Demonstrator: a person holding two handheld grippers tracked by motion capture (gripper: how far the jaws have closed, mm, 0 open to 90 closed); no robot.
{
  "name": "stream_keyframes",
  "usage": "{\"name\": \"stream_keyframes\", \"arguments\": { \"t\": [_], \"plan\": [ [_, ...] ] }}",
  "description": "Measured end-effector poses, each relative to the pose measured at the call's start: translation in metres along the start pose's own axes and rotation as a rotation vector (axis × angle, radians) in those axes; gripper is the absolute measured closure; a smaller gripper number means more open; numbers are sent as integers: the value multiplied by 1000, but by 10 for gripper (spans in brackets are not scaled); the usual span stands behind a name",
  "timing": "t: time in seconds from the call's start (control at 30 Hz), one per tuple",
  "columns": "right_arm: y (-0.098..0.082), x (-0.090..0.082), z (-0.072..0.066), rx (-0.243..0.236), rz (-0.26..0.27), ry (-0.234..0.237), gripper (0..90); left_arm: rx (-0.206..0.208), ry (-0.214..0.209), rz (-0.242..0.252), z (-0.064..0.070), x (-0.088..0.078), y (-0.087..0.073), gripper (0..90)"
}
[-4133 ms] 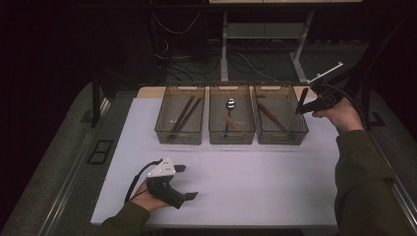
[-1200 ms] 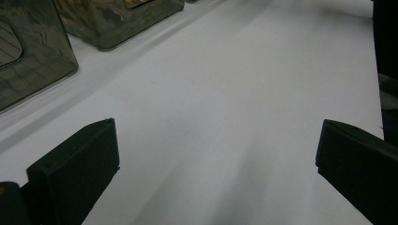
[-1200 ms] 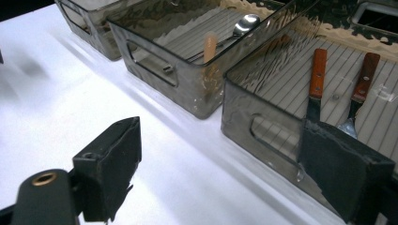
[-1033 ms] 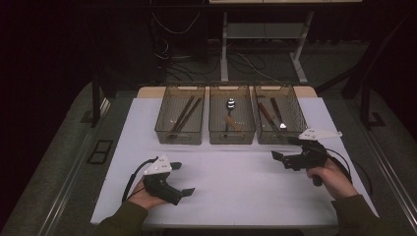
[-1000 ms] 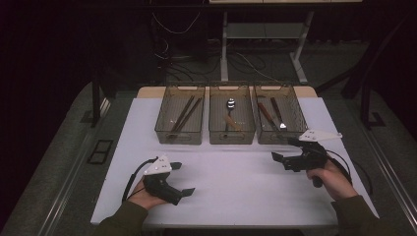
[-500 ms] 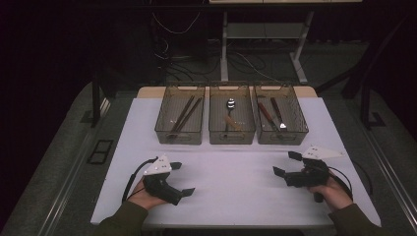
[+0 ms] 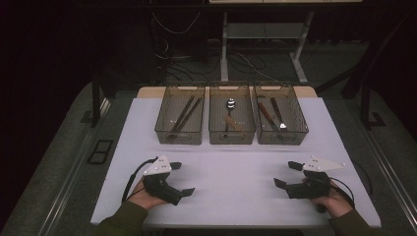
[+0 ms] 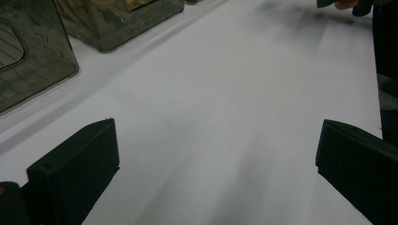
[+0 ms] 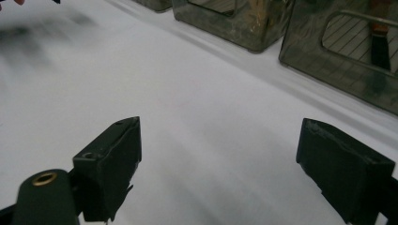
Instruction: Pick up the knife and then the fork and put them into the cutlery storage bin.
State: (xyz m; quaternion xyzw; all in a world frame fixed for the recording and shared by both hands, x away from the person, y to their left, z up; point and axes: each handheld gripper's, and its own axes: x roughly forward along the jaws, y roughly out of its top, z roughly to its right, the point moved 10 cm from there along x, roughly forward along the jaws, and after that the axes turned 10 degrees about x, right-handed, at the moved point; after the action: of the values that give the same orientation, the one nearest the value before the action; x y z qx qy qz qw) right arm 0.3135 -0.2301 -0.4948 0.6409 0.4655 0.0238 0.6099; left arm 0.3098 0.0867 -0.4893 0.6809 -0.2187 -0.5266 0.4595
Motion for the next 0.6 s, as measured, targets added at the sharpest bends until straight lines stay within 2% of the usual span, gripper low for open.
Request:
{"name": "stream_keyframes", "arguments": {
  "t": [0.1,0.6],
  "plan": [
    [-7,1,-1,-16,-24,-5,145,1,0,-2,0,0,0,0],
    [-7,1,0,-19,-22,-6,145,-1,1,-1,1,1,0,0]
  ]
}}
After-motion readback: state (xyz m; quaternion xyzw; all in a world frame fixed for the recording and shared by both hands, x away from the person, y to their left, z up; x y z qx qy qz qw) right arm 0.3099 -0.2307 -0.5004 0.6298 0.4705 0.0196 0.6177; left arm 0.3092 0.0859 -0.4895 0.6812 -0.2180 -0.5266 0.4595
